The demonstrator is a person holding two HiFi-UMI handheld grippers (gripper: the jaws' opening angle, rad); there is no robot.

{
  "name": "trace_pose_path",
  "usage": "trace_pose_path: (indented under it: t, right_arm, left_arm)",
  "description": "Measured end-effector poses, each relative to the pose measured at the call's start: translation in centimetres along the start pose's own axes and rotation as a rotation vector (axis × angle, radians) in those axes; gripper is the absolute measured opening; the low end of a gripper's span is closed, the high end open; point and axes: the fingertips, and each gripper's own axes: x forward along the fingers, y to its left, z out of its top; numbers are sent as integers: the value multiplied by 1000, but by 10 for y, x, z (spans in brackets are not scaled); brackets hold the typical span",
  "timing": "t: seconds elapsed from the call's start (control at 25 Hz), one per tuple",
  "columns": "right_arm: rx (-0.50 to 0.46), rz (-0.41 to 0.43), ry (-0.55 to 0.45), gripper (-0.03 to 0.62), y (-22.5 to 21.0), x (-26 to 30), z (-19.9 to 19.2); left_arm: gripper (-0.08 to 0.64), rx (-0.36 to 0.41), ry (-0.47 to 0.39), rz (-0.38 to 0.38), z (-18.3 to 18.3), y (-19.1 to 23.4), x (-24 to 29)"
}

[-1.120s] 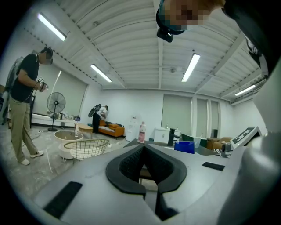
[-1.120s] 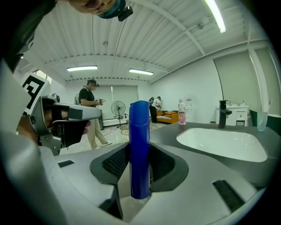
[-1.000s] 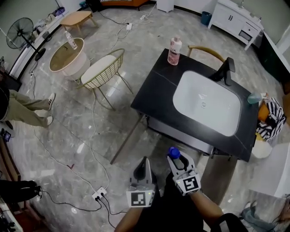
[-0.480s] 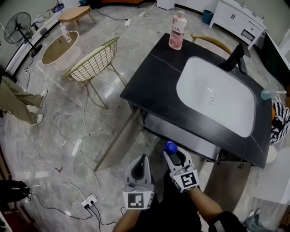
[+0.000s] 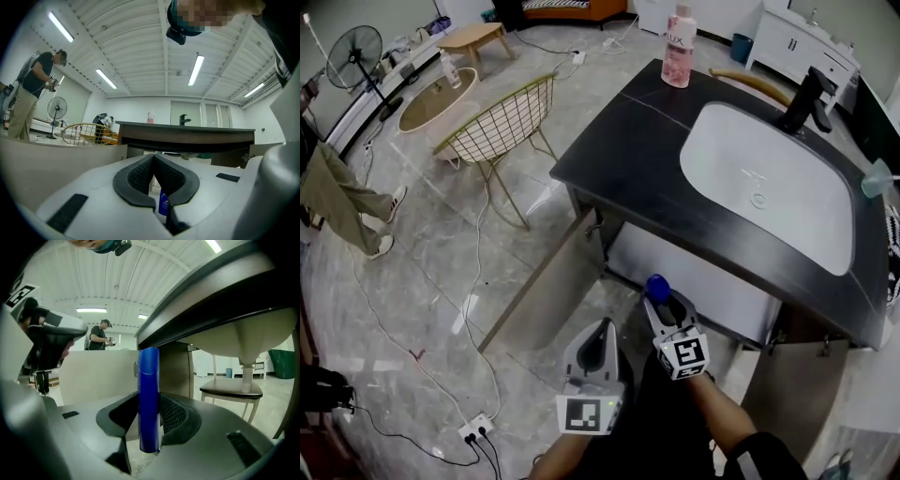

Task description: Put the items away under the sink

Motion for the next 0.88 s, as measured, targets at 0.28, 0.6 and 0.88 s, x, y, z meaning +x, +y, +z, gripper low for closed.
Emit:
trace_pose_path:
  t: [0.28, 0.6, 0.88]
  right_arm:
    - [-20, -34, 2, 144, -19, 16, -32]
    - [-45, -57, 17, 144, -41, 45, -64]
    - [-58, -66, 54, 144, -56, 70, -93]
  left_arm:
    - [15, 10, -24, 0, -8, -2, -6]
    - [15, 7, -34, -6, -11, -5, -6]
    - [15, 9, -30, -21, -17, -5, -2]
